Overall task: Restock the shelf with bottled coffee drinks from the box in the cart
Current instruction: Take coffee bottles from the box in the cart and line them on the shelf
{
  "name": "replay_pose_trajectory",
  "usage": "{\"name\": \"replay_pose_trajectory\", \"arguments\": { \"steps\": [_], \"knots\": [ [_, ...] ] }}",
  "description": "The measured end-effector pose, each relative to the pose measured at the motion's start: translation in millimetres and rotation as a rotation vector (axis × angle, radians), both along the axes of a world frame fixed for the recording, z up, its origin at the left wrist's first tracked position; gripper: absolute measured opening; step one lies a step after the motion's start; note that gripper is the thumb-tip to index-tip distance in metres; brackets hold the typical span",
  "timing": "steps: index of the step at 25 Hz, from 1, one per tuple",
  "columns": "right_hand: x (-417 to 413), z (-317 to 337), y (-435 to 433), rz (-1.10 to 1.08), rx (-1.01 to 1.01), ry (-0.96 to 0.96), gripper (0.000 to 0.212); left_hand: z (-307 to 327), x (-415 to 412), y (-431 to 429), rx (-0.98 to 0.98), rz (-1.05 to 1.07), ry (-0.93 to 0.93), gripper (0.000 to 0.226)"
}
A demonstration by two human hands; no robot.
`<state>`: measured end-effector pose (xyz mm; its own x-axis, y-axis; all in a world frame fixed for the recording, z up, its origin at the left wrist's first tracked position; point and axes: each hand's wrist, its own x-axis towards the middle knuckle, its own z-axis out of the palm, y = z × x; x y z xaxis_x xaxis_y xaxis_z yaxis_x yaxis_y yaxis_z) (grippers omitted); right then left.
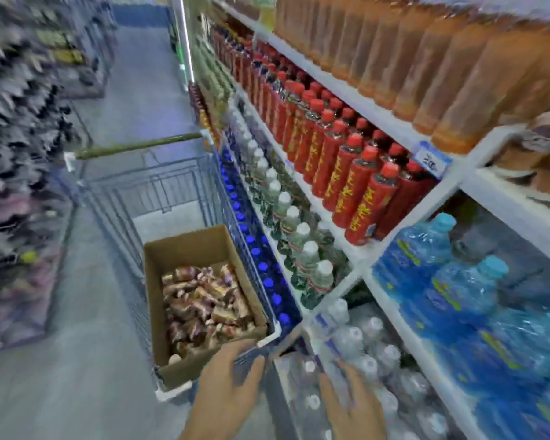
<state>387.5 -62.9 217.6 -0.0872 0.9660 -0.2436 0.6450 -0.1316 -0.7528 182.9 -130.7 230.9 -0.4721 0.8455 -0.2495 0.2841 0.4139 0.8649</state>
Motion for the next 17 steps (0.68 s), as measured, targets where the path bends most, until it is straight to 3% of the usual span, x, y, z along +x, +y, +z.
{"name": "replay_pose_trajectory", "arguments": {
  "steps": [2, 4, 6, 9, 17],
  "knots": [
    [-45, -8, 9, 0.051, 0.053, 0.024, 0.032, -16, -42, -1, -0.035, 0.095, -0.025, 0.03],
    [-83, -14, 16, 0.099, 0.064, 0.043, 0.031, -26, -75, 2, -0.056, 0.175, -0.056, 0.027],
    [-112, -19, 33, 0.123, -0.059, 0.038, 0.038, -37, -101, 7, -0.092, 0.234, -0.065, 0.022],
    [-144, -30, 58, 0.231, -0.228, -0.017, 0.027, -58, -132, 22, -0.116, 0.343, -0.114, 0.014],
    [-226, -93, 160, 0.547, -0.393, -0.147, 0.041, -183, -228, 133, -0.387, 0.633, -0.282, 0.041]
  ]
}}
